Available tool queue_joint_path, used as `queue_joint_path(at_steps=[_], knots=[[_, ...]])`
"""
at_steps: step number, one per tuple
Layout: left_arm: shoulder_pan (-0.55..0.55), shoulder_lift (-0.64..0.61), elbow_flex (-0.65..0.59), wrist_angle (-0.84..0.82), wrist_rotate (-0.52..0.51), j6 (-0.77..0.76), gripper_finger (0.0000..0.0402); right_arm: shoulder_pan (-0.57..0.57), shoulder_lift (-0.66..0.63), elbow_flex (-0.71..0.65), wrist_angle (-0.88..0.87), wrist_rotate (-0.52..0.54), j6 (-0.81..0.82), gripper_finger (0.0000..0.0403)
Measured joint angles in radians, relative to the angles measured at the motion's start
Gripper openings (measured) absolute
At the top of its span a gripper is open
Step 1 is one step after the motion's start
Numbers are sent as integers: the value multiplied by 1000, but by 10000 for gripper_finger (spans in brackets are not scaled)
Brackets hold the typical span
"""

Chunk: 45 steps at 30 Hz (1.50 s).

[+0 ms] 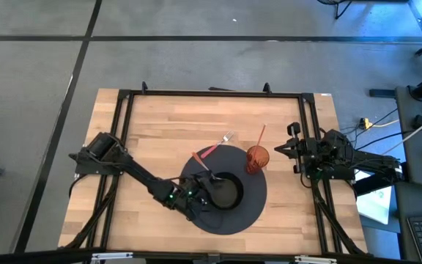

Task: Pick & Place Utensil
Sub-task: Put the orange spoon into the black bowl on the blue mat, then put the red fork into the black bowl on the blue mat

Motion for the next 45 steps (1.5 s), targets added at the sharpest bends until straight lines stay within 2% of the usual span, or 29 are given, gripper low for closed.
queue_joint_path(at_steps=[6, 13, 25, 31, 35, 37, 38, 41, 43, 45], knots=[[-8, 0, 18, -3, 48, 65, 48, 0, 0, 0, 0, 0, 0, 13], [-8, 0, 18, -5, 45, 85, 80, 0, 0, 0, 0, 0, 0, 13], [-9, -1, 18, -6, 12, 77, 94, 0, 0, 0, 0, 0, 0, 13], [10, -70, 30, -2, -36, -93, 88, 0, 0, 0, 0, 0, 0, 13], [49, -168, 30, -14, -14, -274, 77, 0, 0, 0, 0, 0, 1, 13], [80, -250, 30, -93, 63, -433, 70, 0, 0, 0, 0, 0, 1, 13], [101, -292, 30, -151, 144, -534, 65, 0, 0, 0, -1, 0, 2, 13], [213, -424, 29, -338, 528, -861, 48, 0, 0, 0, -3, 0, 3, 13], [327, -498, -3, -357, 772, -1020, 33, 0, 0, 0, -4, 0, 3, 13], [444, -547, -70, -323, 936, -1106, 15, 0, 0, 0, -4, 0, 1, 13]])
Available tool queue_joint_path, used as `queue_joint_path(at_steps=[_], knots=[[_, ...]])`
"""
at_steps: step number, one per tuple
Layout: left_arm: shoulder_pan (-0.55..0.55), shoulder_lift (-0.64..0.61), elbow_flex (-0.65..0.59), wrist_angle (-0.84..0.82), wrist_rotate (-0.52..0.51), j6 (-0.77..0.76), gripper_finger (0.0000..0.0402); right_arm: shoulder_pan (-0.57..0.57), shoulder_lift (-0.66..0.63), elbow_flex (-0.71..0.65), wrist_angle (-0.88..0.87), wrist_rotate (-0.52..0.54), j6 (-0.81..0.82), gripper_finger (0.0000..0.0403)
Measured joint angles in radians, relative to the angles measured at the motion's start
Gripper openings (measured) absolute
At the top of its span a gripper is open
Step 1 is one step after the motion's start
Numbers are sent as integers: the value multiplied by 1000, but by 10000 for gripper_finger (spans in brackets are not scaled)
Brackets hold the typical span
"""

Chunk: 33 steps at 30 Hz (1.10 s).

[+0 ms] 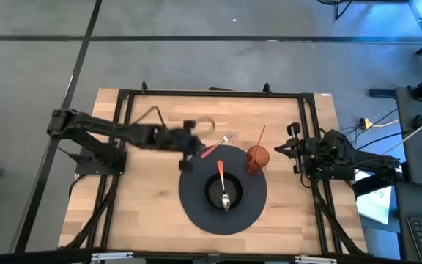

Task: Pick & Place Utensil
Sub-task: Put the red fork into the black bowl on the blue mat

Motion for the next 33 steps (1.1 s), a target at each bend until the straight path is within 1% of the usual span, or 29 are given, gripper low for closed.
queue_joint_path(at_steps=[2, 7, 9, 11, 12, 15, 20, 23, 27, 29, 33], knots=[[103, -29, -95, 105, 116, -54, 4, 0, 0, 0, -1, 0, -1, 13], [318, -49, -356, 509, 379, -97, 2, 0, 0, 0, -1, 0, 2, 13], [379, -64, -455, 679, 465, -134, 1, 0, 0, 0, -2, 0, 2, 13], [419, -102, -538, 800, 504, -146, 2, 0, 0, 0, -2, 0, 2, 13], [431, -134, -577, 828, 501, -146, 2, 0, 0, 0, -3, 0, 0, 13], [422, -278, -656, 840, 404, -140, 2, 0, 0, 0, -3, 0, -1, 13], [345, -629, -730, 698, 288, -102, 2, 0, 0, 0, -3, -3, 7, 13], [317, -803, -779, 676, 258, -118, 1, 0, 0, 0, 8, -9, 41, 13], [300, -941, -828, 571, 204, -120, 2, 0, -1, 2, 46, -82, 105, 6], [294, -998, -856, 540, 203, -113, 1, 0, -1, 16, 33, -116, 118, 4], [288, -1113, -880, 490, 202, -108, 2, 0, -5, 50, 1, -108, 131, 3]])
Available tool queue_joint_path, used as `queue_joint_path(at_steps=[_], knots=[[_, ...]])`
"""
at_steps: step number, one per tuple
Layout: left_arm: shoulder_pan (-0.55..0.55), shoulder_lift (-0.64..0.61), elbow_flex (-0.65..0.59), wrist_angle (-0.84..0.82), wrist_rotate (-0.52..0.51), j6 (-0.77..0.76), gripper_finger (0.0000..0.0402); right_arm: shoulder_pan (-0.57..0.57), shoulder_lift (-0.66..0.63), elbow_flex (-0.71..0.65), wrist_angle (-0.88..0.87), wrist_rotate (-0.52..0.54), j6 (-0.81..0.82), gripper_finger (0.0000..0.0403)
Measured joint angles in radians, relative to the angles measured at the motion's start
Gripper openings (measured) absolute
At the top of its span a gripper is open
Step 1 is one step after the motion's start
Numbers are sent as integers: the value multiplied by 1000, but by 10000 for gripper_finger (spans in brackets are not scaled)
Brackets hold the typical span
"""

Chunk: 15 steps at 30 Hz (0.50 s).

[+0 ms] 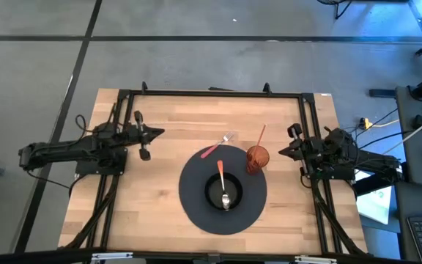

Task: Pick & Place Utensil
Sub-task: Put the red fork into the black bowl on the blue mat

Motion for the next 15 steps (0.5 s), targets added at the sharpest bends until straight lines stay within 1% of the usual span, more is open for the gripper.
queue_joint_path(at_steps=[4, 8, 12, 15], knots=[[0, -77, -32, -23, 26, 14, 1, -4, -1, 2, -17, 4, -5, 2], [0, -129, -58, -56, 30, 23, 1, -32, -1, 2, -61, 56, 2, 2], [0, -165, -76, -73, 30, 18, 1, -62, -1, 1, -88, 51, -4, 1], [0, -187, -90, -71, 32, 18, 1, -80, -1, 1, -88, 15, -24, 1]])
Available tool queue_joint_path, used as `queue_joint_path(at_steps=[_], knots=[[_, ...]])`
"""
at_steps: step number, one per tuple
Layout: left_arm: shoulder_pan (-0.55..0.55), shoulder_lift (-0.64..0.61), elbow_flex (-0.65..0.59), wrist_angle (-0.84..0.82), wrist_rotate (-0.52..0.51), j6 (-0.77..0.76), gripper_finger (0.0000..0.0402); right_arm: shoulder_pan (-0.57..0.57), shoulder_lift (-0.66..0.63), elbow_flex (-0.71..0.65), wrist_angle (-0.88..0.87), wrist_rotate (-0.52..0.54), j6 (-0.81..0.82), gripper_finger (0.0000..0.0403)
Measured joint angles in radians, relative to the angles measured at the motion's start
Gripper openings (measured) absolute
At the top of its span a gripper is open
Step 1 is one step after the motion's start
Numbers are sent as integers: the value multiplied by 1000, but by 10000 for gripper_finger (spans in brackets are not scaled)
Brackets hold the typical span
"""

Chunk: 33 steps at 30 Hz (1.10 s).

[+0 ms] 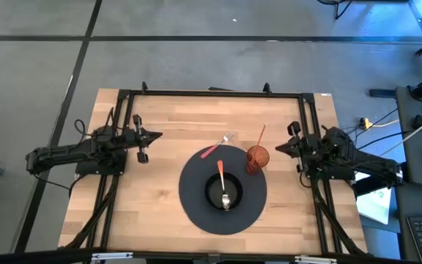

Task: Pick & Place Utensil
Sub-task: Put the red fork into the black bowl on the blue mat

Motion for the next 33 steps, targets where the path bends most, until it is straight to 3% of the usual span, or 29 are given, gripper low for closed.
queue_joint_path(at_steps=[9, 17, 33], knots=[[0, -45, -20, -19, -10, -1, 1, -10, 0, -55, 96, -23, 28, 1], [1, -48, -20, -21, -166, -40, 3, -10, 0, -62, 122, -3, 34, 3], [1, -47, -20, -21, -168, -23, 2, -10, 0, -62, 129, -4, 31, 6]])
